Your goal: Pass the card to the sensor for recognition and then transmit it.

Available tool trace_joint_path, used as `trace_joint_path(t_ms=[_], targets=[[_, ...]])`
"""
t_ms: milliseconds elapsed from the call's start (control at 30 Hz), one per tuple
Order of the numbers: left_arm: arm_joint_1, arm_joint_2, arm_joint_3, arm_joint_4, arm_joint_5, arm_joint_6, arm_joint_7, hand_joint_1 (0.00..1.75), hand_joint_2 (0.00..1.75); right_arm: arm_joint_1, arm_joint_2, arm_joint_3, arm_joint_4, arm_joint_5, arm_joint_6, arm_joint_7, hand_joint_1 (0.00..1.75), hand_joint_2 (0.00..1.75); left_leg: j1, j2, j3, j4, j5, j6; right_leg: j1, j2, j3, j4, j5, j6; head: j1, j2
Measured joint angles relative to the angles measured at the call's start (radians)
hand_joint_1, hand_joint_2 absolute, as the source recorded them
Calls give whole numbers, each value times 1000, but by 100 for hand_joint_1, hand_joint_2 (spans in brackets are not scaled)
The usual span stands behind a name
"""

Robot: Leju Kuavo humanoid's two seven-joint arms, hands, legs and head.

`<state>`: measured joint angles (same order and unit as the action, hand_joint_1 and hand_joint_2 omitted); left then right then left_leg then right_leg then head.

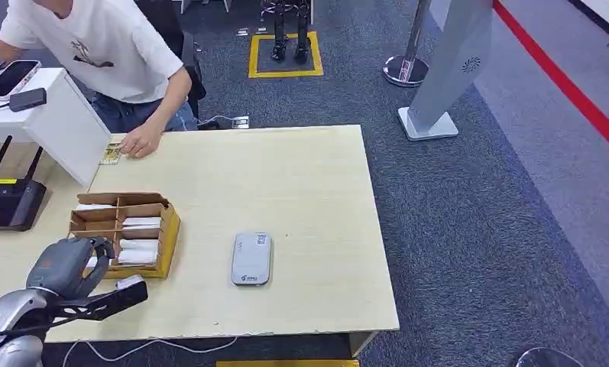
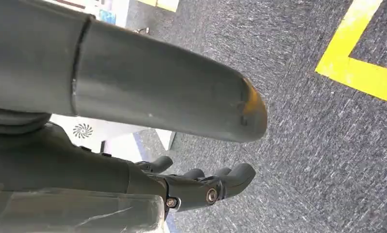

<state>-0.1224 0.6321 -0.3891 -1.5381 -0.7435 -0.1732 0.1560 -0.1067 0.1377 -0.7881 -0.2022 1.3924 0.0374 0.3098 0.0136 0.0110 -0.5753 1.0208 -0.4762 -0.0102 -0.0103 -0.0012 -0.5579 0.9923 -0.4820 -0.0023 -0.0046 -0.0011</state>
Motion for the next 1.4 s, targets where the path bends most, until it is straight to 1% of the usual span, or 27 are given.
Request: trace_joint_path(t_ms=[433, 633, 667, 700, 867, 900, 1133, 1267, 1300, 1400], targets=[[-16, 6, 0, -3, 26, -3, -2, 175, 175, 0, 0, 0, 0, 0, 0, 0, 0, 0, 0, 0, 0, 0, 0, 0, 0, 0, 0, 0, 0, 0, 0, 0], [-12, 1, 0, -18, 21, 29, -2, 175, 175, 4, 0, 0, 0, -1, 0, -3, 0, 0, 0, 0, 0, 0, 0, 0, 0, 0, 0, 0, 0, 0, 0, 0], [-11, -2, 0, -21, 19, 34, -2, 138, 175, 4, 0, 0, 0, -1, 0, -3, 0, 0, 0, 0, 0, 0, 0, 0, 0, 0, 0, 0, 0, 0, 0, 0], [-11, -4, 0, -22, 16, 39, -2, 0, 175, 4, 0, 0, 0, -1, 0, -3, 0, 0, 0, 0, 0, 0, 0, 0, 0, 0, 0, 0, 0, 0, 0, 0], [-7, -28, 0, -26, -4, 79, 6, 0, 175, 5, 0, 0, 0, -4, -6, -4, 0, 0, 0, 0, 0, 0, 0, 0, 0, 0, 0, 0, 0, 0, 0, 0], [-6, -33, 0, -26, -5, 81, 8, 0, 0, 5, 0, 0, 0, -4, -8, -4, 0, 0, 0, 0, 0, 0, 0, 0, 0, 0, 0, 0, 0, 0, 0, 0], [8, -63, 0, -32, -17, 94, 6, 0, 0, 6, 0, 0, 0, -4, -12, -5, 0, 0, 0, 0, 0, 0, 0, 0, 0, 0, 0, 0, 0, 0, 0, 0], [16, -90, 0, -33, -32, 118, 1, 0, 0, 7, 0, 0, 0, -4, -12, -5, 0, 0, 0, 0, 0, 0, 0, 0, 0, 0, 0, 0, 0, 0, 0, 0], [16, -100, 0, -34, -33, 122, 1, 0, 175, 8, 0, 0, 0, -4, -12, -5, 0, 0, 0, 0, 0, 0, 0, 0, 0, 0, 0, 0, 0, 0, 0, 0], [16, -109, 1, -36, -35, 123, 1, 0, 175, 10, 0, 0, 0, -4, -12, -5, 0, 0, 0, 0, 0, 0, 0, 0, 0, 0, 0, 0, 0, 0, 0, 0]])
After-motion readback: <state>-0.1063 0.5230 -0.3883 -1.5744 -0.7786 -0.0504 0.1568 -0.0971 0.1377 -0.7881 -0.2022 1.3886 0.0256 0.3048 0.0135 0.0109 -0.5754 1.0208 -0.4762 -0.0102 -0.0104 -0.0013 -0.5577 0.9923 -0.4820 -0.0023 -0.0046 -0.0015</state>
